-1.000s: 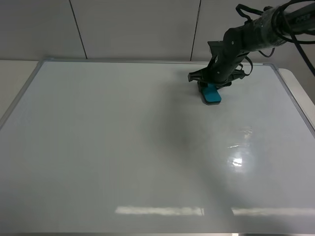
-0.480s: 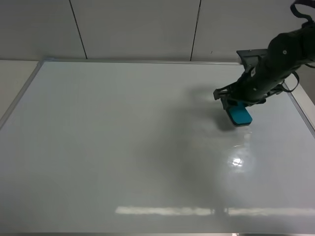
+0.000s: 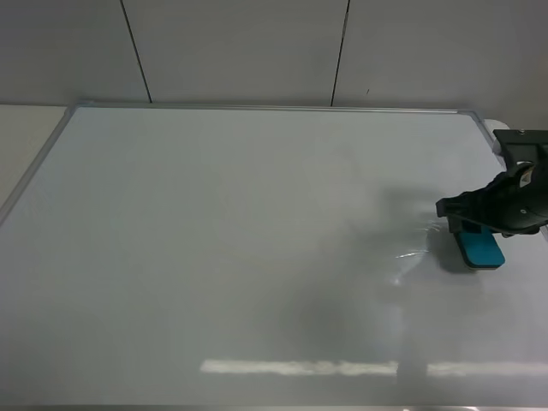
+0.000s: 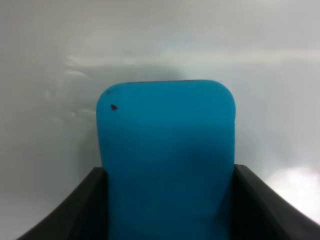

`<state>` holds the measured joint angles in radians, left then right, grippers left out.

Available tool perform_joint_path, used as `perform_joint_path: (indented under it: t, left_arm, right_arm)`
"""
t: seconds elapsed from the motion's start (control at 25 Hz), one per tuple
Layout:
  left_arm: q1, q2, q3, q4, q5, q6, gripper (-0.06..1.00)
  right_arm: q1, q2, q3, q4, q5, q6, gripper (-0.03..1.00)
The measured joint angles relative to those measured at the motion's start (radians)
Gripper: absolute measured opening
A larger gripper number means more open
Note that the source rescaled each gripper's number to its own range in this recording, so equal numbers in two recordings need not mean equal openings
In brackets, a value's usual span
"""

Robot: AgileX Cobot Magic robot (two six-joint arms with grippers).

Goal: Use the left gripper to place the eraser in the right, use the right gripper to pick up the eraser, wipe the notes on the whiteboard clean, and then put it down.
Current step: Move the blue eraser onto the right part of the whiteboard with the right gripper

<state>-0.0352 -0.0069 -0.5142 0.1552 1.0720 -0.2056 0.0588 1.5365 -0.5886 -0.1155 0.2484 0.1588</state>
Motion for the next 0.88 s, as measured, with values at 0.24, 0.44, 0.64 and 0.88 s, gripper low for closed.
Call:
perform_joint_path:
  t: [0.24,0.44,0.64,0.88]
  left_arm:
    - [0.0,0.0,0.0,0.0,0.0,0.0,1.0]
    - [0.0,0.0,0.0,0.0,0.0,0.0,1.0]
    - [0.0,0.0,0.0,0.0,0.0,0.0,1.0]
    - [0.0,0.0,0.0,0.0,0.0,0.0,1.0]
  right_arm:
    - [0.0,0.006,0.0,0.0,0.042,-0.042,0.02]
    - [0.0,0.03,0.0,0.008,0.045,-0.048,0.02]
    - [0.0,0.032,0.0,0.008,0.04,-0.049,0.3]
    - [0.0,0.032,0.0,0.008,0.01,-0.049,0.96]
